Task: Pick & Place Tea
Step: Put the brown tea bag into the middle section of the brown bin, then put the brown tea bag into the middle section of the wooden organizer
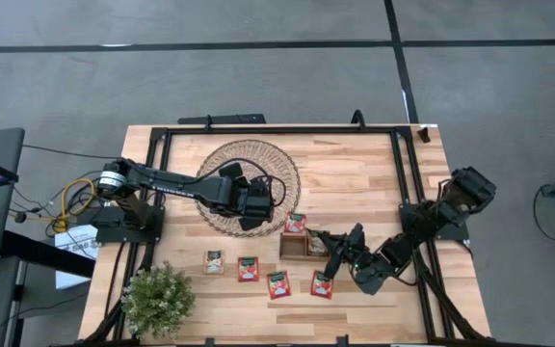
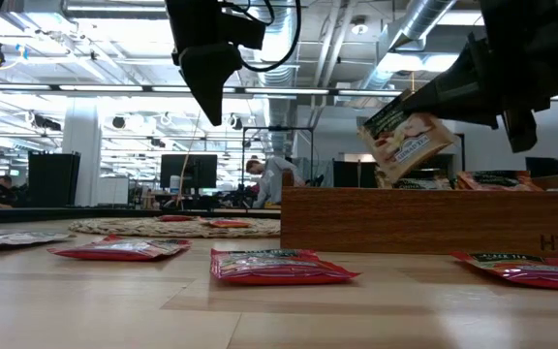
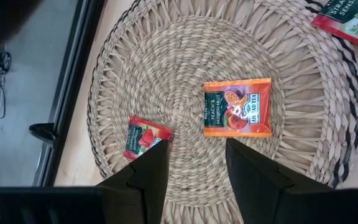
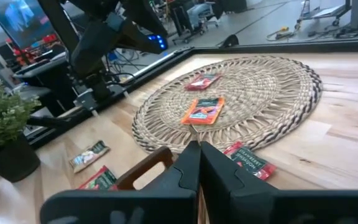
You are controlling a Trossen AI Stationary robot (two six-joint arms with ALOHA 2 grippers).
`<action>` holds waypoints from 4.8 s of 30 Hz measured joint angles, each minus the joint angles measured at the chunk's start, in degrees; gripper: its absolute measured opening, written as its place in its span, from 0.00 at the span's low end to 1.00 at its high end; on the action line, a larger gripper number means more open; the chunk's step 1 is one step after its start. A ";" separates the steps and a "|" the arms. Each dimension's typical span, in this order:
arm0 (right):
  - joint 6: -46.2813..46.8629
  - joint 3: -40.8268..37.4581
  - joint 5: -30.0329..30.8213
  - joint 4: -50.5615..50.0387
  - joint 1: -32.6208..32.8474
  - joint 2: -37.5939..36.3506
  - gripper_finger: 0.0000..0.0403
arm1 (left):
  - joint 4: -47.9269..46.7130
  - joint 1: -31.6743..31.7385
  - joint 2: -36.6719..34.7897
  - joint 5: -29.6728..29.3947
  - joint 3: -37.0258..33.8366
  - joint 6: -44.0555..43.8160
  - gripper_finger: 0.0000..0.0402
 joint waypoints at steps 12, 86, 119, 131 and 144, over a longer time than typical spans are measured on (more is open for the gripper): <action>1.34 0.00 -0.20 -1.77 -0.34 0.37 0.00 | 0.07 0.00 0.00 -0.04 0.02 0.39 0.38; -5.10 -0.02 -12.16 -65.90 -0.66 -55.98 0.01 | -0.84 0.04 0.02 9.92 -2.98 5.18 0.38; 1.65 -0.04 -10.43 -67.86 5.29 -55.93 0.01 | 3.34 -9.60 0.04 40.79 -18.74 -1.27 0.38; 1.64 -0.04 -10.43 -67.47 5.29 -55.93 0.01 | 7.57 -12.11 0.04 38.83 -22.67 -4.14 0.38; 1.59 -0.04 -10.45 -67.03 5.29 -55.93 0.01 | 9.26 -12.09 0.04 36.57 -23.59 -2.83 0.38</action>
